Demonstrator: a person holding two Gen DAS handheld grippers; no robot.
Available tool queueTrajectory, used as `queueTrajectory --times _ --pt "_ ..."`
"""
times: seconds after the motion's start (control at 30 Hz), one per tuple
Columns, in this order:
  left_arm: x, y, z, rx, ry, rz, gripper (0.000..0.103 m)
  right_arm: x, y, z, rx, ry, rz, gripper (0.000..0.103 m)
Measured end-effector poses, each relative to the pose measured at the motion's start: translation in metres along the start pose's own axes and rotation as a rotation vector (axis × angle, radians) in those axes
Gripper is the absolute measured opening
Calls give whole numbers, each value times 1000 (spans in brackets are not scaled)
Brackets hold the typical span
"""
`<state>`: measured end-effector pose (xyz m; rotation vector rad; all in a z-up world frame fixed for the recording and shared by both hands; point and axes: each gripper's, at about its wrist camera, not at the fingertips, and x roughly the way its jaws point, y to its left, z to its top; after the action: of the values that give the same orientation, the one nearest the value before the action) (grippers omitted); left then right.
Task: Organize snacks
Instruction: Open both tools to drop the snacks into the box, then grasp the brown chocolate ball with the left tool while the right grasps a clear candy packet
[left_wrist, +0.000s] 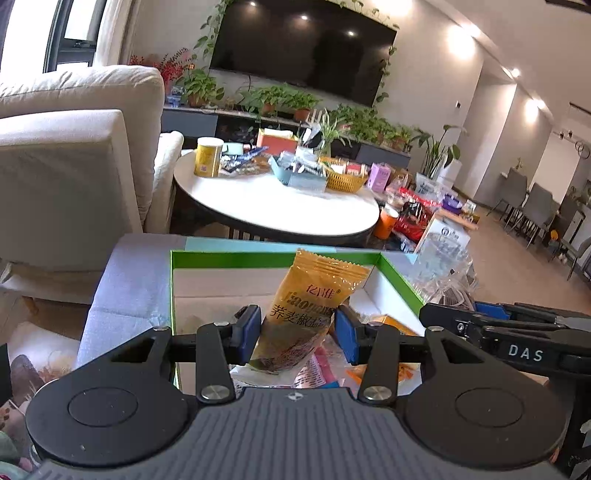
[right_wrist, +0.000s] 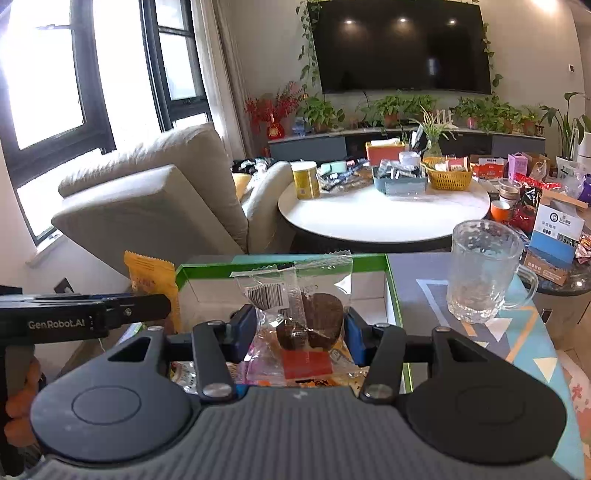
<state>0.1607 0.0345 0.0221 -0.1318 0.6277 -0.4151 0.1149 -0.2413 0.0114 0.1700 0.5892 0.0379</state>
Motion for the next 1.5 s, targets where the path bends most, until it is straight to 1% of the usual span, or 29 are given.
queueTrajectory --times 0.1,0.2,0.37,0.63,0.87,1.1,1.17,1.3,1.5 --pt "5 0 -2 13 14 20 45 9 0 -3 -2 33 -18 49" --pt "6 -1 -3 20 27 19 49 11 -2 -6 17 49 -25 49" --pt "1 1 -3 11 27 31 50 4 -2 -6 34 19 -31 49" --pt "-13 4 -7 -4 26 45 50 -12 -5 -8 42 12 -42 49" --pt "-32 1 -16 3 28 33 51 -30 -10 -16 35 14 -67 49" --pt "-36 -15 -38 39 94 26 51 -52 -19 -31 42 32 -106 49" --pt "-40 -20 -45 45 104 15 51 -59 -20 -37 31 38 -117 49" --pt "-44 -38 -62 83 138 -41 51 -73 -24 -49 21 34 -151 50" --pt "-37 -84 -88 164 212 -116 51 -95 -35 -60 64 14 -189 50"
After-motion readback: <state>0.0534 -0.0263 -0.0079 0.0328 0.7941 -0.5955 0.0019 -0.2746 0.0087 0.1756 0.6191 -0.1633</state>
